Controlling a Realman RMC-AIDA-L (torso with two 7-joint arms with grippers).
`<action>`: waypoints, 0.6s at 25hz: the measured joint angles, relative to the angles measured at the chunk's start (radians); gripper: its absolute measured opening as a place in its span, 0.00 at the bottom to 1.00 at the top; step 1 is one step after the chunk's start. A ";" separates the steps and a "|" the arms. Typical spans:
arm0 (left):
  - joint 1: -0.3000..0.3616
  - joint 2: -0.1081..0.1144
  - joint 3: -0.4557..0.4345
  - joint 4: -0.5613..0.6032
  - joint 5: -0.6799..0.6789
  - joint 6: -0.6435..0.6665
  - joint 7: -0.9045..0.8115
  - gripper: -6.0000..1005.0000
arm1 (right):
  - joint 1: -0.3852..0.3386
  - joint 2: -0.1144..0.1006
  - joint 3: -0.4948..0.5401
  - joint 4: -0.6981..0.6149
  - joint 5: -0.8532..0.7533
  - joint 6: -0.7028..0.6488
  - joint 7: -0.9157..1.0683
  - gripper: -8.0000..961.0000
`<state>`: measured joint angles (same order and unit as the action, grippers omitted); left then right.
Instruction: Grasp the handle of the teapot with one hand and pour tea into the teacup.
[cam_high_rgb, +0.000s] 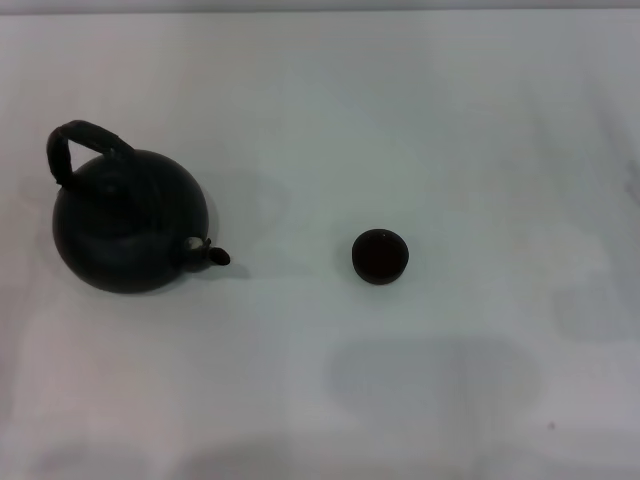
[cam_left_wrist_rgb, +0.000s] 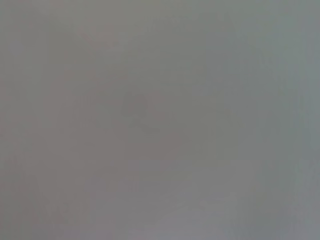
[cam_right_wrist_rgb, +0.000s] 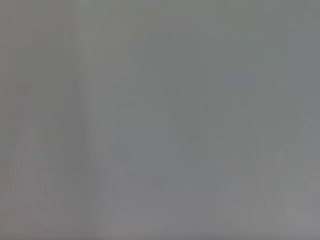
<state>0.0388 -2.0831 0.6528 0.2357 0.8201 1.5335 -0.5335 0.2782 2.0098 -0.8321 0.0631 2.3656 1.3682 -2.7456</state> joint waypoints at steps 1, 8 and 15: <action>-0.003 0.000 0.000 -0.004 0.000 0.000 0.000 0.73 | 0.000 0.000 0.012 0.005 0.000 0.000 -0.005 0.88; -0.021 -0.001 0.001 -0.019 -0.001 0.012 0.001 0.73 | 0.009 0.001 0.048 0.010 -0.007 -0.007 -0.011 0.88; -0.050 -0.002 -0.004 -0.080 -0.001 0.026 0.047 0.73 | 0.015 0.001 0.040 -0.006 -0.011 -0.009 -0.019 0.88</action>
<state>-0.0114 -2.0847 0.6483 0.1556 0.8189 1.5600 -0.4860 0.2932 2.0105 -0.7918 0.0574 2.3545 1.3592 -2.7646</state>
